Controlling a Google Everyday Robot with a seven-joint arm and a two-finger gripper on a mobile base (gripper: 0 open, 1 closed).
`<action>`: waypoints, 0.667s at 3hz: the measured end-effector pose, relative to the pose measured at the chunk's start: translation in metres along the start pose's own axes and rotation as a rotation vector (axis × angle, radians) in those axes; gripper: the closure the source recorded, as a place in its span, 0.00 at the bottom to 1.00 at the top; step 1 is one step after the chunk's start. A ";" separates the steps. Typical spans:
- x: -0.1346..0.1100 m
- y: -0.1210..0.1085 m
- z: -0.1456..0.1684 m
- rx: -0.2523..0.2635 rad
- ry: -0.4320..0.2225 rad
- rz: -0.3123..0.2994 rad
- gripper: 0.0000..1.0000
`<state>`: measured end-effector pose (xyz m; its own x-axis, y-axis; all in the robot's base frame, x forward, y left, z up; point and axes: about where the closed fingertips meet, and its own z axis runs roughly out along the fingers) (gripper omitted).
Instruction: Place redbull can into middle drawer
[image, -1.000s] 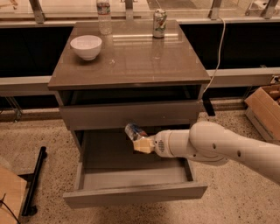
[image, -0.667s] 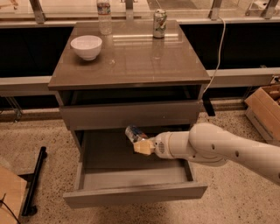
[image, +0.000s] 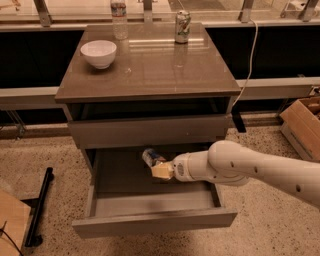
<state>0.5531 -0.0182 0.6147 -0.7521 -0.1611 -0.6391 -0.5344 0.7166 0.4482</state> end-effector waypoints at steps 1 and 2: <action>0.030 -0.031 0.034 -0.042 0.070 0.025 1.00; 0.063 -0.062 0.065 -0.083 0.108 0.067 1.00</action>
Offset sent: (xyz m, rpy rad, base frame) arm 0.0145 -0.0230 -0.1860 0.0714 0.2289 0.0724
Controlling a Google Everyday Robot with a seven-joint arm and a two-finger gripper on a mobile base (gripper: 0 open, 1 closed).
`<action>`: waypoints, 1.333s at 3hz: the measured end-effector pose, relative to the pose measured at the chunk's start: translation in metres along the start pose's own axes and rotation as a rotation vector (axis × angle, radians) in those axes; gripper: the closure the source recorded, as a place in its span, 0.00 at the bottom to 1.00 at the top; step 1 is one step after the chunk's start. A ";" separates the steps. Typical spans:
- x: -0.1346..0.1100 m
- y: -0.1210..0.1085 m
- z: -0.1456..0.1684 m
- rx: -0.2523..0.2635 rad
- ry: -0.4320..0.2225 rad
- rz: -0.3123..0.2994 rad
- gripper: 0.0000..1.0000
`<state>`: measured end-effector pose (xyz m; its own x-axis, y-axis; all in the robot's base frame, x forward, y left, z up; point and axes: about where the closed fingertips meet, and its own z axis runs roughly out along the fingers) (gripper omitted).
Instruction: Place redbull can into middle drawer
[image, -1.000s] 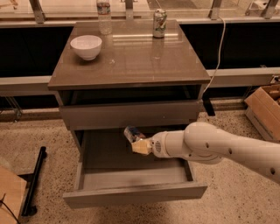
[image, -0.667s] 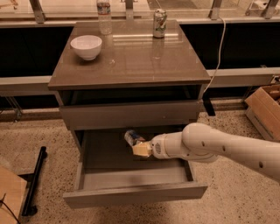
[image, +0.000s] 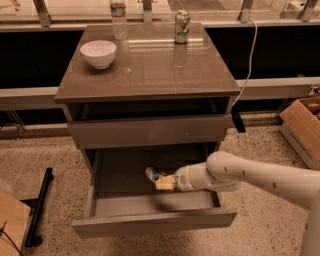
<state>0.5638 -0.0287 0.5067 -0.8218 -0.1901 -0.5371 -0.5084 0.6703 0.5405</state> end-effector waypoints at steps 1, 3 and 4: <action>0.028 -0.042 0.029 -0.038 0.017 0.052 1.00; 0.076 -0.120 0.070 -0.023 0.074 0.151 0.74; 0.075 -0.119 0.069 -0.023 0.074 0.151 0.51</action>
Offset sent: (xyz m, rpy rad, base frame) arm 0.0130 -0.0521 -0.1815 0.0519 0.2060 -0.0352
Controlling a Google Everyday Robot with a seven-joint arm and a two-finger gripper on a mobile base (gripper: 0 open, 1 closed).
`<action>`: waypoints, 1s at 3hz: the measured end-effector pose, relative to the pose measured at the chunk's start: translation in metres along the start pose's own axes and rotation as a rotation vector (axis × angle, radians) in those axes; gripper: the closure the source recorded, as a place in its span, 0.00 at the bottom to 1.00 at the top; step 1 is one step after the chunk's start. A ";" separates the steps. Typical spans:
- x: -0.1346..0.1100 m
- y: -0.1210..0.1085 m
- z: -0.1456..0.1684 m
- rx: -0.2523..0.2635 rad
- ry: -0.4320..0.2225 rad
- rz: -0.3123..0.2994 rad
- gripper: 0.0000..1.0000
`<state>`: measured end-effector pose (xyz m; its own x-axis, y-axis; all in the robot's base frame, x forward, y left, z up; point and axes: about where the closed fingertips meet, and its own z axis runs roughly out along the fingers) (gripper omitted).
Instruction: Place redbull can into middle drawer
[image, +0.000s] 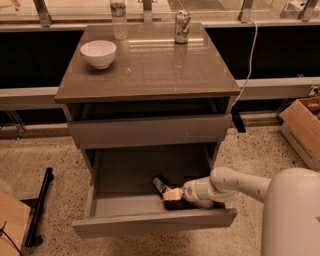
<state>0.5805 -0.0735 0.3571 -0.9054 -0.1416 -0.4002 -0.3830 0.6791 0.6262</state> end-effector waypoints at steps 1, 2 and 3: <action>-0.001 0.001 -0.001 0.000 0.000 0.000 0.27; -0.002 0.003 -0.003 0.000 0.000 0.000 0.04; -0.004 0.007 -0.007 0.000 0.000 0.000 0.00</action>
Offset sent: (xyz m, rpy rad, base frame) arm 0.0000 0.0000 0.0010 0.0000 0.0000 0.0000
